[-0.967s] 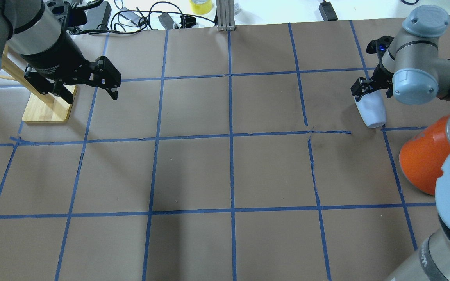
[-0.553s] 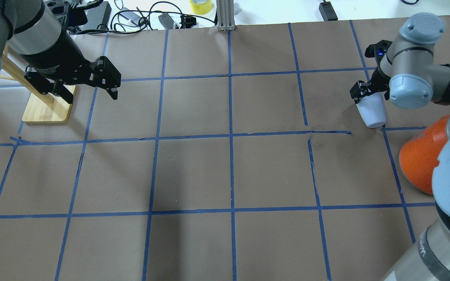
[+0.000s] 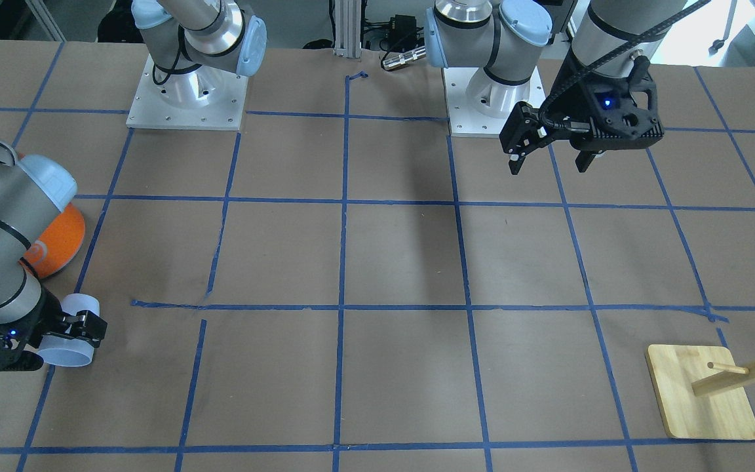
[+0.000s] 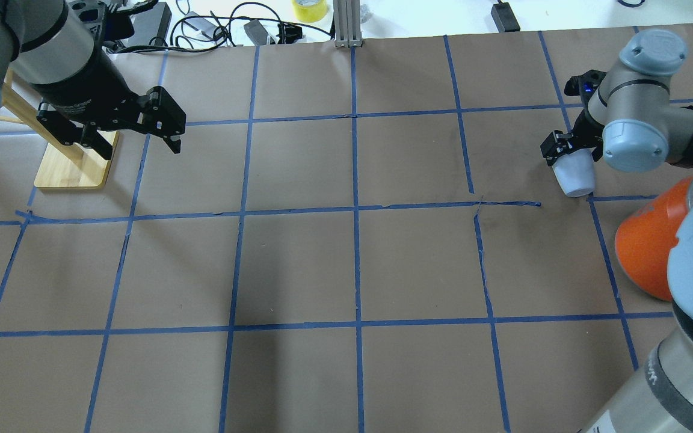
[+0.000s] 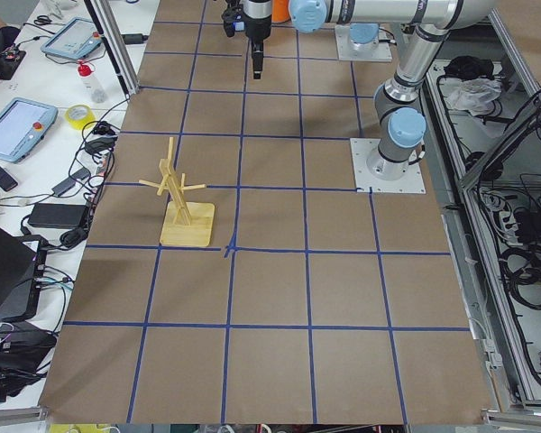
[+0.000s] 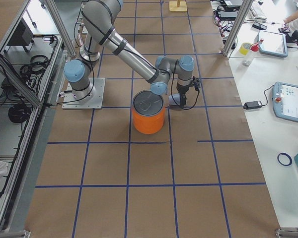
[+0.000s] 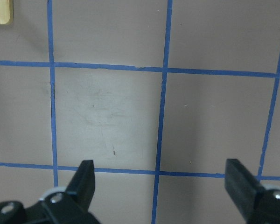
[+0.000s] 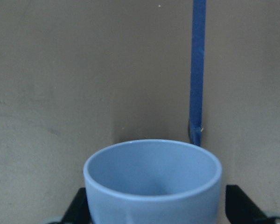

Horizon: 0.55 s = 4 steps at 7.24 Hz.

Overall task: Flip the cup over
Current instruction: 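Lift the white cup with the right gripper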

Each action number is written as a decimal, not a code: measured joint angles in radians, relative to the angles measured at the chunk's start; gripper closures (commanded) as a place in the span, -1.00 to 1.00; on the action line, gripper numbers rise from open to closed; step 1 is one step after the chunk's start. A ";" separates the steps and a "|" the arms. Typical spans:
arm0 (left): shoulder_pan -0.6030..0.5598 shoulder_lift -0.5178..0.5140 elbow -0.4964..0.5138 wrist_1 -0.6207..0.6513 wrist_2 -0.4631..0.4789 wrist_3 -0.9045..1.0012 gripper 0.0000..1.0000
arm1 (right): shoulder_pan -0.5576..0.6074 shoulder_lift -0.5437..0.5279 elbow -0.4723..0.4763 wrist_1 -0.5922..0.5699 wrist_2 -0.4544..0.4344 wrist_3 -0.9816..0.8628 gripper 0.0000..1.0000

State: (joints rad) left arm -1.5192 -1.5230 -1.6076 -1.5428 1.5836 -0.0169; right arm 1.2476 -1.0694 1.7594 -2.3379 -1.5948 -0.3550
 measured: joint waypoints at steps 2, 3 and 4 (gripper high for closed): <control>0.000 0.001 0.000 0.001 0.000 0.000 -1.00 | 0.000 0.004 0.001 -0.001 0.019 -0.001 -0.13; 0.001 0.001 0.001 0.001 0.000 0.000 -1.00 | 0.000 0.004 0.002 0.001 0.021 -0.001 0.25; 0.002 0.002 0.001 0.001 0.000 0.000 -1.00 | 0.000 0.002 0.003 0.005 0.020 0.000 0.62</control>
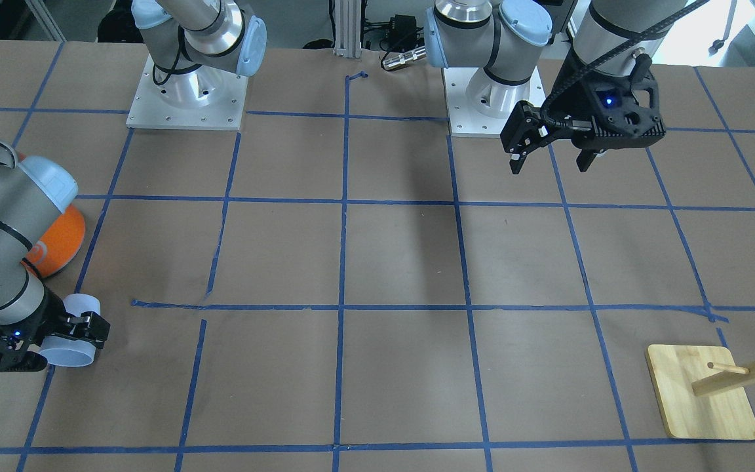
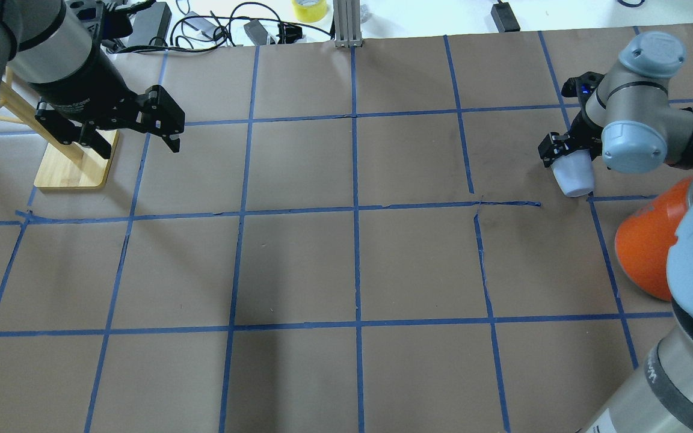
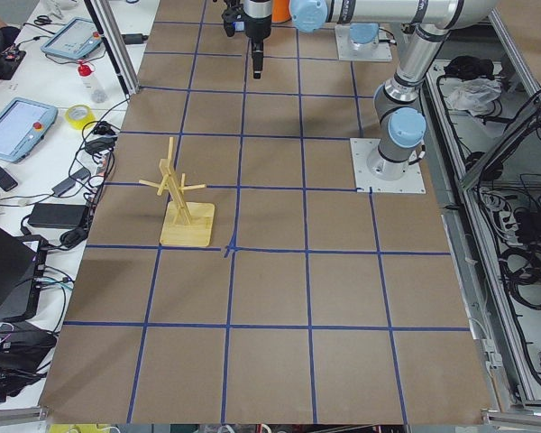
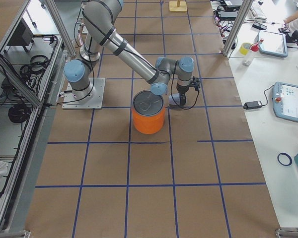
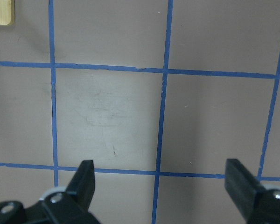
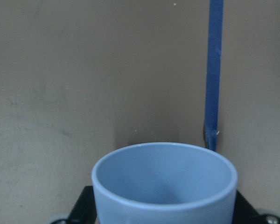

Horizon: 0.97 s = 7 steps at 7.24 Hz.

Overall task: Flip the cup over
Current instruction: 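Lift the white cup with the right gripper, then carry the cup with the right gripper toward the table centre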

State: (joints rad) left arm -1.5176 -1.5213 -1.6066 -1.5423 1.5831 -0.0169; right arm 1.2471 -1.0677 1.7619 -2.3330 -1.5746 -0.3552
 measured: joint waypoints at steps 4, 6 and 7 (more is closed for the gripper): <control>0.004 0.001 0.001 -0.003 0.001 0.000 -1.00 | 0.022 -0.042 0.013 0.021 0.002 -0.002 0.85; 0.005 0.003 0.001 -0.003 0.002 0.000 -1.00 | 0.116 -0.101 0.011 0.034 0.001 0.002 1.00; 0.005 0.004 0.001 -0.003 0.004 0.000 -1.00 | 0.190 -0.123 0.010 0.061 0.000 0.009 1.00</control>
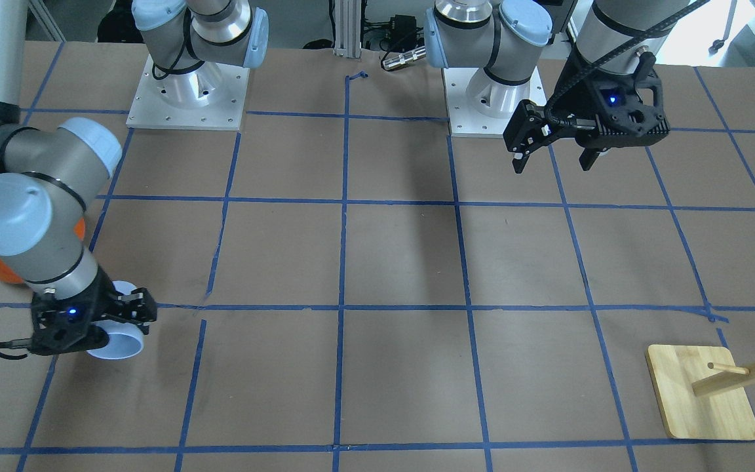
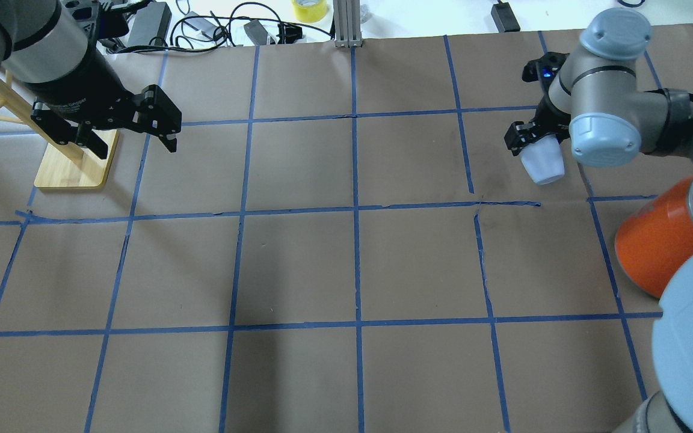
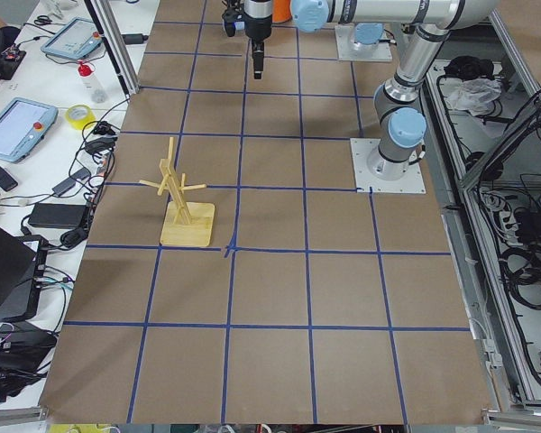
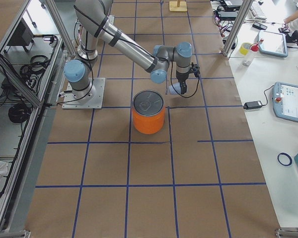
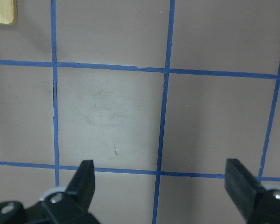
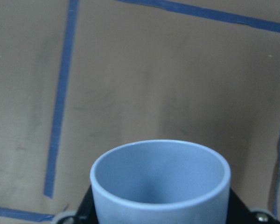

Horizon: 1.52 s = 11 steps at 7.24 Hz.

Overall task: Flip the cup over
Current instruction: 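Carry the cup with the right gripper toward the table centre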

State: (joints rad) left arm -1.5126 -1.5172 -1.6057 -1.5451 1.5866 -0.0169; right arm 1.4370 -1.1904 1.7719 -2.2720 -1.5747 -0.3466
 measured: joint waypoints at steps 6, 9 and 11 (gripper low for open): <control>0.040 0.001 0.015 -0.016 0.010 0.031 -1.00 | 0.370 0.034 -0.083 0.000 0.055 -0.174 1.00; 0.074 0.004 0.001 -0.015 0.010 0.032 -1.00 | 0.481 0.093 -0.107 -0.035 0.057 -0.277 1.00; 0.075 0.006 0.000 -0.023 0.030 0.024 -1.00 | 0.552 0.131 -0.113 -0.101 0.053 -0.418 1.00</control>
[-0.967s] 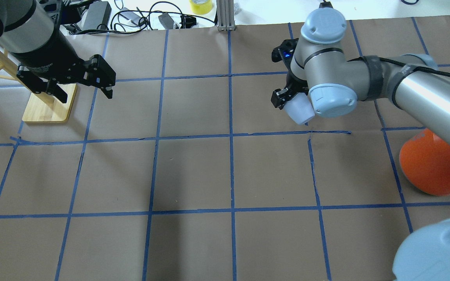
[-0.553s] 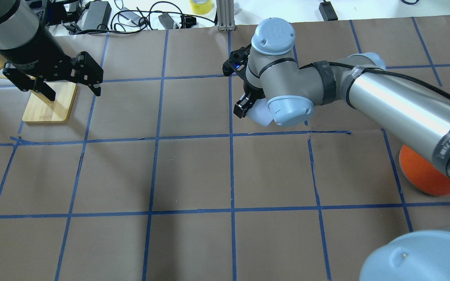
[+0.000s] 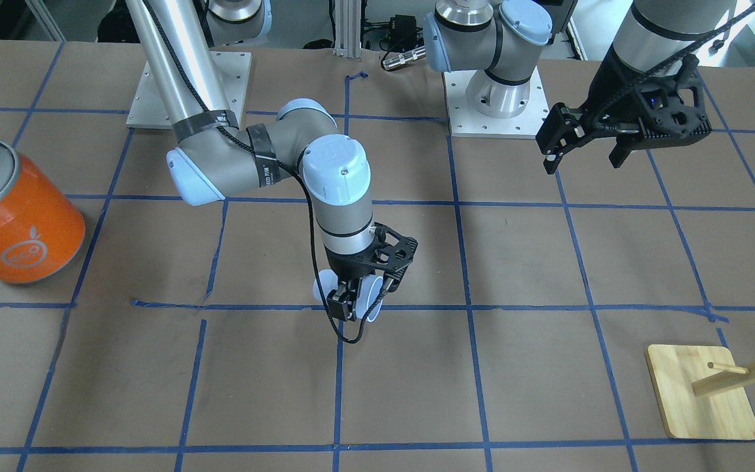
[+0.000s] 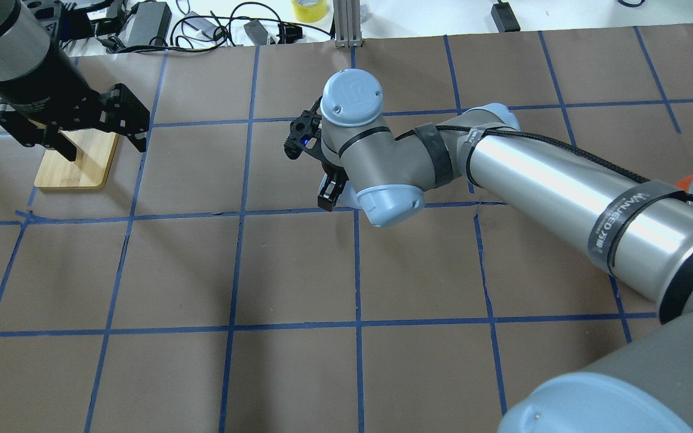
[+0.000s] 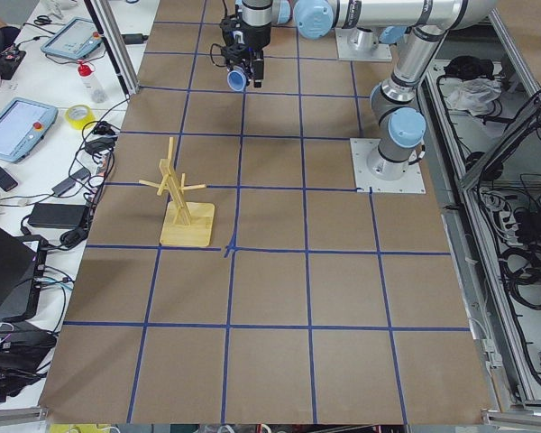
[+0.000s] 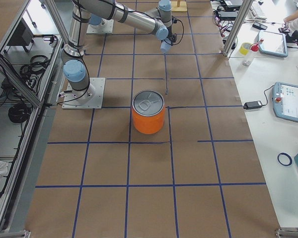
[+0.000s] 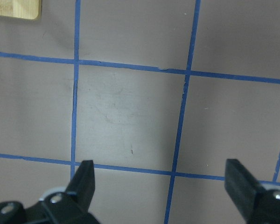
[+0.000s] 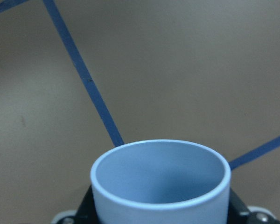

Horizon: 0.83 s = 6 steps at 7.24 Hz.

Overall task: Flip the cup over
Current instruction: 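Carry the cup with the right gripper toward the table centre, then lower the cup with the right gripper and tip it onto its side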

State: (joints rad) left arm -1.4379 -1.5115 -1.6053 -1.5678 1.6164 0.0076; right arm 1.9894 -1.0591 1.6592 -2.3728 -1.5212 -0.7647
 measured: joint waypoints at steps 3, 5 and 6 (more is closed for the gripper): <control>-0.002 -0.001 -0.001 -0.024 0.030 0.004 -1.00 | 0.021 0.035 0.000 -0.038 0.009 -0.243 1.00; -0.002 0.001 -0.001 -0.040 0.026 0.009 -1.00 | 0.024 0.042 0.000 -0.041 0.008 -0.290 1.00; -0.003 0.002 0.000 -0.044 0.024 0.009 -1.00 | 0.024 0.042 0.000 -0.042 0.009 -0.293 1.00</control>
State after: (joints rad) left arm -1.4404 -1.5093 -1.6057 -1.6116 1.6402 0.0166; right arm 2.0139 -1.0168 1.6593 -2.4152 -1.5123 -1.0582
